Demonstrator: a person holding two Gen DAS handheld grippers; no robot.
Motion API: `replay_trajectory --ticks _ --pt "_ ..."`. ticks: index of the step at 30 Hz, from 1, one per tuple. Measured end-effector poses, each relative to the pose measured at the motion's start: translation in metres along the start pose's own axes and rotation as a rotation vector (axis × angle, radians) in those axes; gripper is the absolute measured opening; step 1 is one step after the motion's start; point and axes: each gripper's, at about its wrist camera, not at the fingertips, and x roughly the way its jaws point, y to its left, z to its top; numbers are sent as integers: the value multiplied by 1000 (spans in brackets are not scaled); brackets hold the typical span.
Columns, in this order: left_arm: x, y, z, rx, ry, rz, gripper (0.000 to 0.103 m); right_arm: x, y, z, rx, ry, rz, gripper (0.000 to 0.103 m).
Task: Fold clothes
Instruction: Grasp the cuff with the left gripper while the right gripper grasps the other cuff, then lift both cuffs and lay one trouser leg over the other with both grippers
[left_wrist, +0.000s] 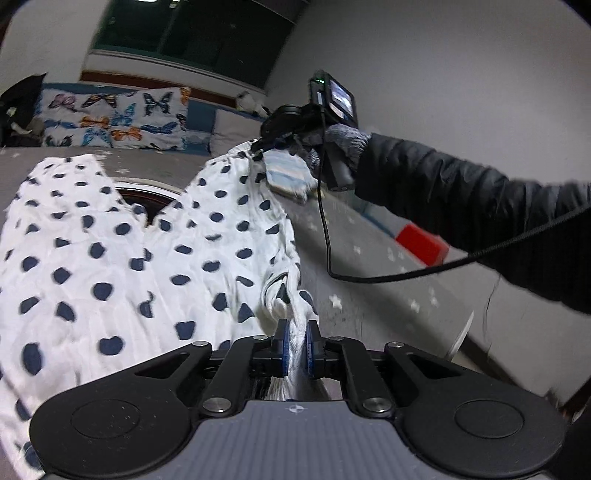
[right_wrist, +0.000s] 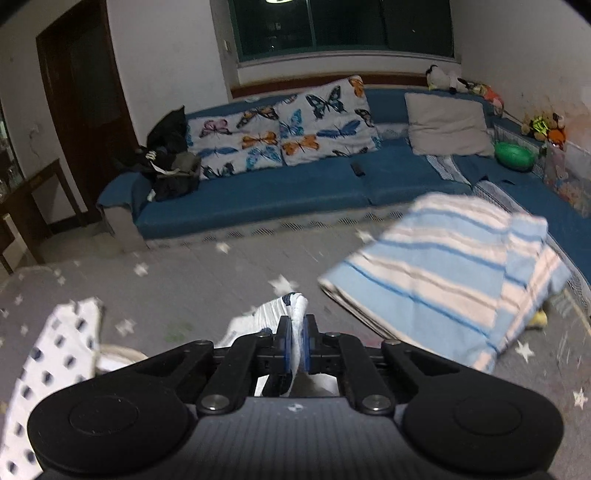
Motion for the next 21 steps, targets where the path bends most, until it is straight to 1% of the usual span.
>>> replay_trajectory --ticks 3,5,8,10,15,21 --pt "-19 11 1 -56 -54 9 9 -4 27 18 -11 -15 3 6" --pt "-32 18 0 -79 -85 30 9 -4 45 28 -17 -20 9 6" --pt "-52 30 -1 -121 -131 55 9 0 82 41 -40 -32 23 6" --pt "-62 39 -2 -156 -156 71 9 8 113 48 -59 -34 32 6" --pt "-84 61 -9 -236 -198 117 9 36 187 51 -119 -25 36 6" --pt "-103 79 -21 -328 -229 153 9 75 266 39 -184 2 41 6"
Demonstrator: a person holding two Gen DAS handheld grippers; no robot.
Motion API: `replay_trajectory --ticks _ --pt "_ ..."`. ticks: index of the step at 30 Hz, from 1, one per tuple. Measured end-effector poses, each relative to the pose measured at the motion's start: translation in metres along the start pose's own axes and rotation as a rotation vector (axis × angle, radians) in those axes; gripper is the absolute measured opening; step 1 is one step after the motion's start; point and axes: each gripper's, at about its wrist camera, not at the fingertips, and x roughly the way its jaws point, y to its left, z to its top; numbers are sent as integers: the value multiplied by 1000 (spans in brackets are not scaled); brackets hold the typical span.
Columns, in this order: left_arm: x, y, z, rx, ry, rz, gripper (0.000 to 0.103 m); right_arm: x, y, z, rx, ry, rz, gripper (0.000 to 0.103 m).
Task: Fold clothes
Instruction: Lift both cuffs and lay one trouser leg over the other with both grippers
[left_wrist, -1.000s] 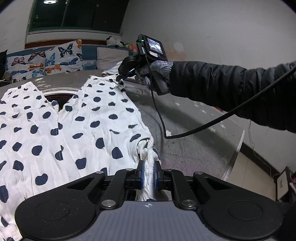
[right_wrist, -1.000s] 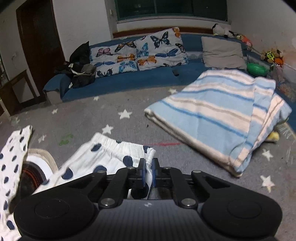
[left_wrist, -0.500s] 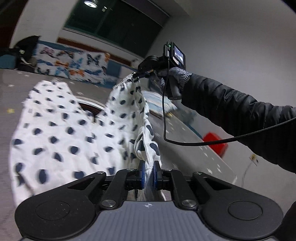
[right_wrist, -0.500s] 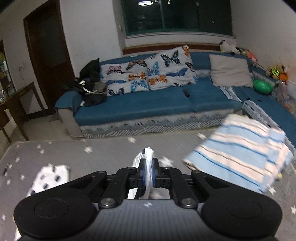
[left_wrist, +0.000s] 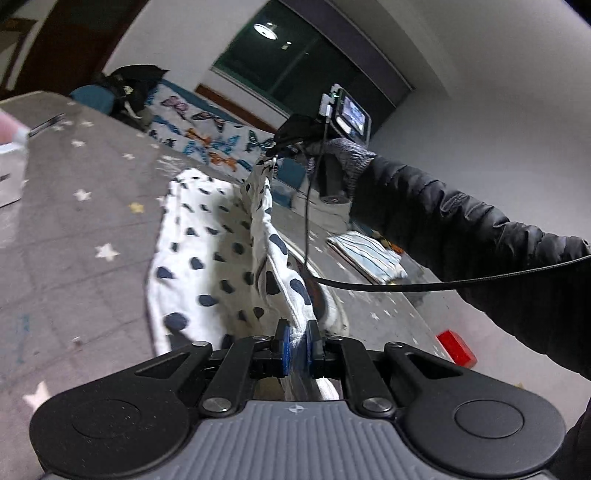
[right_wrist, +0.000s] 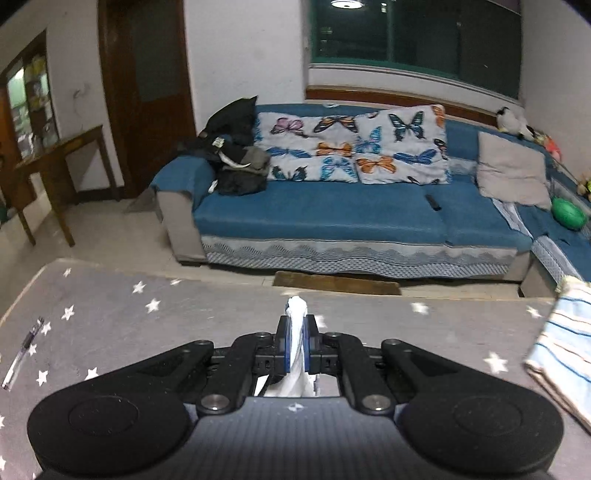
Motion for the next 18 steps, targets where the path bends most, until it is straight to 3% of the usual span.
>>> replay_trajectory --ticks 3,7,10,14,18 --pt "-8 7 -3 -35 -9 20 9 18 34 -6 -33 16 15 6" --pt "-18 12 -10 -69 -12 52 9 36 64 -16 -21 33 114 9" --pt "-21 16 -15 -91 -7 69 9 36 71 -21 -30 30 182 13" --pt "-21 18 -18 -100 2 81 9 26 69 -21 -84 33 201 16" --pt "-22 17 -19 -97 6 85 10 24 65 -25 -126 102 210 16"
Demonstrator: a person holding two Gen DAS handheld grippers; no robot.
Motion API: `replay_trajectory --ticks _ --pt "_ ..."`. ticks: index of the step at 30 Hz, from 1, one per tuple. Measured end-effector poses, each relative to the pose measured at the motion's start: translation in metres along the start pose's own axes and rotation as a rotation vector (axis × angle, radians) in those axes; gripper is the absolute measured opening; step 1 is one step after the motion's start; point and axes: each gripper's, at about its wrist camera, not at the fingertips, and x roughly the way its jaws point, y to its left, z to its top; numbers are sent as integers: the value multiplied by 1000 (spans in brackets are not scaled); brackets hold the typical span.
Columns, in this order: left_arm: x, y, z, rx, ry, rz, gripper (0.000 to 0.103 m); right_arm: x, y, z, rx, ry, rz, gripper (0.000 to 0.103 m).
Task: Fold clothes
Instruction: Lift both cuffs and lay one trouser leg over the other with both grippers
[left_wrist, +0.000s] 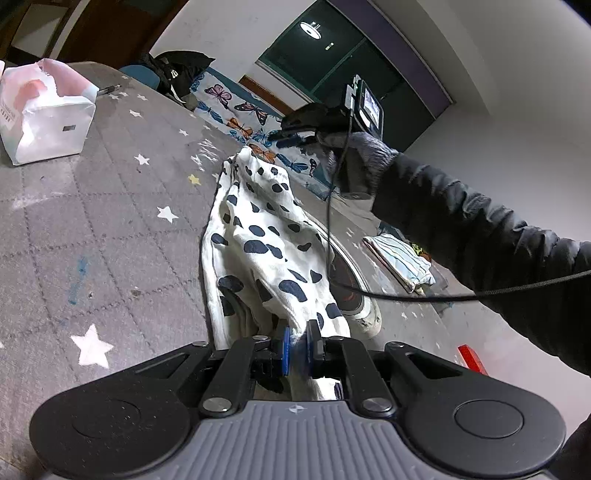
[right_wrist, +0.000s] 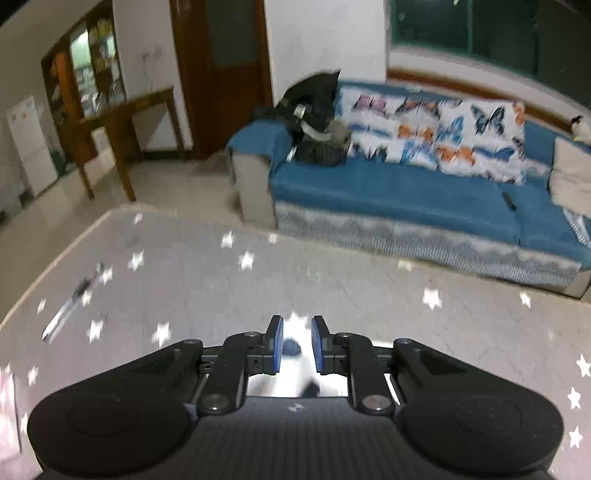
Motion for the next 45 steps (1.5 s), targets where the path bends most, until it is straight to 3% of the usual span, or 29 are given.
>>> replay_trajectory --ticks 8,12,15,16,21,24,29,33,39,45 --pt "-2 -2 0 9 -2 13 10 7 33 -33 -78 125 129 17" --pt "-3 -5 1 14 -7 16 10 8 52 -44 -116 150 132 17" --pt "-6 -8 1 19 -11 15 10 11 57 -48 -128 150 84 15" --pt "-7 -9 1 20 -13 14 10 12 57 -48 -120 154 77 7" --pt "-10 -9 0 27 -23 17 10 1 54 -43 -57 82 131 1" --pt "-9 -7 -1 18 -18 27 10 2 51 -41 -10 64 154 1" --pt "-6 -3 -3 3 -5 45 11 15 49 -49 4 110 197 4" --pt "-8 -2 -2 9 -5 57 14 2 46 -47 -5 104 212 8" --pt "-10 -2 -3 16 -10 64 14 -26 51 -54 -101 150 213 8" --pt "-7 -2 -3 21 -12 73 14 -38 64 -77 -143 175 298 8"
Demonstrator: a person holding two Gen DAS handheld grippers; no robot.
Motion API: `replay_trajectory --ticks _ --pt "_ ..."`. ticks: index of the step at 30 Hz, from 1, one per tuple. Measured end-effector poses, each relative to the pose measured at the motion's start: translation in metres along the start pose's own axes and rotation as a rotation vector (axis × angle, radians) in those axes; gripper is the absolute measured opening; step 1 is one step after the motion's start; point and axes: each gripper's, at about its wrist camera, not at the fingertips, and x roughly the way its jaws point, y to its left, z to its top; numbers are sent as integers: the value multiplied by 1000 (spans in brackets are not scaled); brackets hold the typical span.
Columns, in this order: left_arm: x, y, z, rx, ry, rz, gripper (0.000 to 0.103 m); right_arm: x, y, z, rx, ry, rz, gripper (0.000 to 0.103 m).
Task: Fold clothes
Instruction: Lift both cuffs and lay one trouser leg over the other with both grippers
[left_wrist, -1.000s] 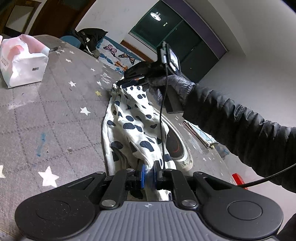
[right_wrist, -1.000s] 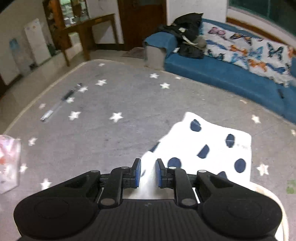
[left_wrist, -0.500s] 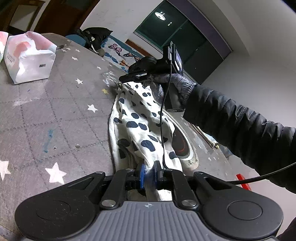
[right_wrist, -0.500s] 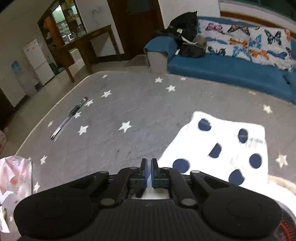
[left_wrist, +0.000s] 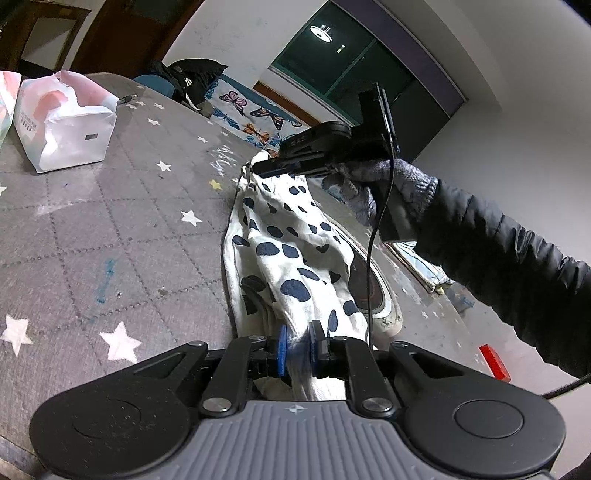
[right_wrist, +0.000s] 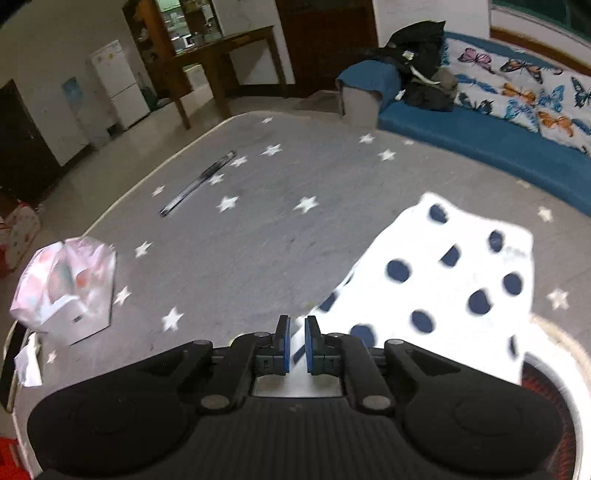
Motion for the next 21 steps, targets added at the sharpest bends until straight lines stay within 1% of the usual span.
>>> replay_trajectory --ticks 1,4,11,13,15,16,18,19,21 --pt "0 0 0 0 0 2 14 1 3 -3 -2 5 11 8" --pt "1 1 -1 -2 0 6 14 5 5 -7 -3 23 0 8" --pt "2 3 -1 -6 3 6 14 8 -10 -13 54 44 -7 8" --pt "2 4 -1 -8 6 9 14 10 -10 -14 57 43 -12 8" --pt "2 4 -1 -10 6 11 14 5 -6 -12 45 14 -24 9" --pt "2 5 -1 -11 7 12 14 2 -3 -10 38 -3 -15 9" --pt "4 5 -1 -12 10 15 14 1 2 -6 29 -10 0 9" --pt "4 6 -1 -13 11 16 14 0 4 -5 23 -10 5 9" --pt "4 6 -2 -15 10 17 14 7 7 -5 9 14 -12 9"
